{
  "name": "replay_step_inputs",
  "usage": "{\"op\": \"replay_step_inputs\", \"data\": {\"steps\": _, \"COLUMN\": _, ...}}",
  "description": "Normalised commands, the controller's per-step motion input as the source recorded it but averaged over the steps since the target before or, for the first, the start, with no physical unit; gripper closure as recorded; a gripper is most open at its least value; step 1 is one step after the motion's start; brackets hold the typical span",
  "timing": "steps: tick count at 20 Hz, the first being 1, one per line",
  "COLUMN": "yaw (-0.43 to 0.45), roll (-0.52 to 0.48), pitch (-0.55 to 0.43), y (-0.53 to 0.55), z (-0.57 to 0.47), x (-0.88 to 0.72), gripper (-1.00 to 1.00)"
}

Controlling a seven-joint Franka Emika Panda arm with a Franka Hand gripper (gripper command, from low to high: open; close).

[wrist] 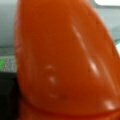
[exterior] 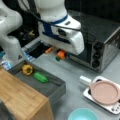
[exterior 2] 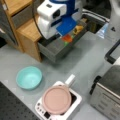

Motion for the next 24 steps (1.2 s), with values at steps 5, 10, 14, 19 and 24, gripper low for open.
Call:
{"op": "replay_step_inputs", "data": {"steps": 5, "yaw": 0.12, "roll": 0.029, "pitch": -0.138, "y": -0.06, "z": -0.31, "x": -0.26, "gripper": 1.0}}
{"op": "replay_step_inputs", "data": {"steps": 10, "yaw": 0.201, "roll": -0.022, "pitch": -0.2, "y": -0.13, "z": -0.32, "x": -0.24, "gripper": 1.0}}
{"op": "replay_step_inputs", "data": {"steps": 14, "yaw": 0.201, "roll": -0.021, "pitch": -0.201, "y": -0.19, "z": -0.19, "x": -0.23, "gripper": 1.0}}
{"op": "replay_step_inputs", "data": {"steps": 19, "yaw": 0.147, "roll": -0.028, "pitch": -0.211, "y": -0.19, "z": -0.1, "x": -0.24, "gripper": 1.0}}
{"op": "replay_step_inputs", "data": {"steps": 24, "yaw": 0.095, "roll": -0.033, "pitch": -0.213, "y": -0.12, "z": -0.11, "x": -0.36, "gripper": 1.0}}
